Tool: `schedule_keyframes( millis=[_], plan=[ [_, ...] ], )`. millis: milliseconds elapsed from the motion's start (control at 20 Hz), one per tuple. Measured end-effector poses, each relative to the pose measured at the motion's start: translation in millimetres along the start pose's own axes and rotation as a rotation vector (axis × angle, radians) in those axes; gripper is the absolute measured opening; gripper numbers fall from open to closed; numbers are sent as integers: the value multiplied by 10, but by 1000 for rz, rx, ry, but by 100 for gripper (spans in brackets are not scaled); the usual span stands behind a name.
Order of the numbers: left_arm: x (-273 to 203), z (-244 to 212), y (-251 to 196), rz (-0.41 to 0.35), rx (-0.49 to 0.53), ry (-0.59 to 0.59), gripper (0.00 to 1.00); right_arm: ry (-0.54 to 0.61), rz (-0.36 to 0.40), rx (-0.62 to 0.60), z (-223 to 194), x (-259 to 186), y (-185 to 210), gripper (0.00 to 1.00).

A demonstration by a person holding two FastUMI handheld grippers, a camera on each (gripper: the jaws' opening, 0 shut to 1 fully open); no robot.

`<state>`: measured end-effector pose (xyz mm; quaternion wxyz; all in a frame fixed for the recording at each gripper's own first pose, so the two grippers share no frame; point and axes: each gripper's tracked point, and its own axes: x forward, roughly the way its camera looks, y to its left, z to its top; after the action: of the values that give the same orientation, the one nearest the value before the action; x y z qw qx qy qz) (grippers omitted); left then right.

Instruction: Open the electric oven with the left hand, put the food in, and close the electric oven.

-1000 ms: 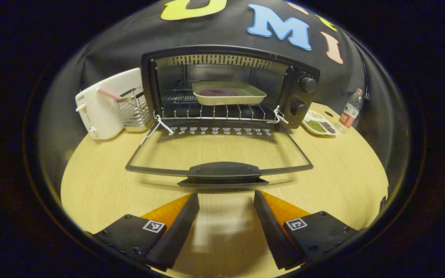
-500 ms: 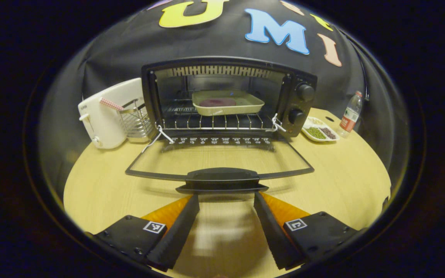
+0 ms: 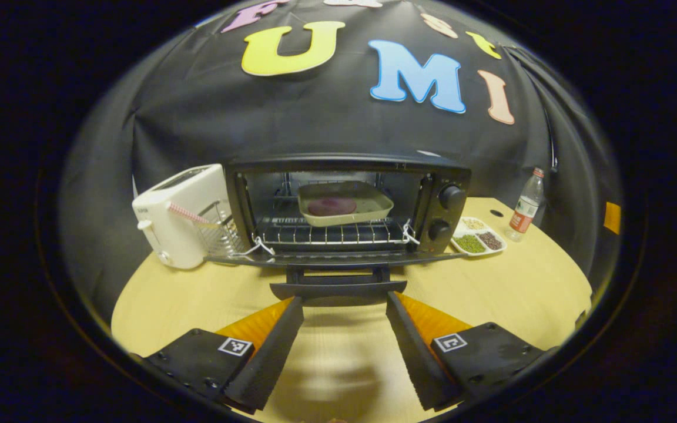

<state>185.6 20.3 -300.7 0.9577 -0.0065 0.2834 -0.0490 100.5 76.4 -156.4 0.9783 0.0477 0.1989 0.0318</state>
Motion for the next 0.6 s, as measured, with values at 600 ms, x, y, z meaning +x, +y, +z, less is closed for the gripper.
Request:
schedule_keyframes(
  millis=[600],
  plan=[
    [154,852,52,-12,11,-143,92,-1,-31,23,37,48,-63,98]
  ],
)
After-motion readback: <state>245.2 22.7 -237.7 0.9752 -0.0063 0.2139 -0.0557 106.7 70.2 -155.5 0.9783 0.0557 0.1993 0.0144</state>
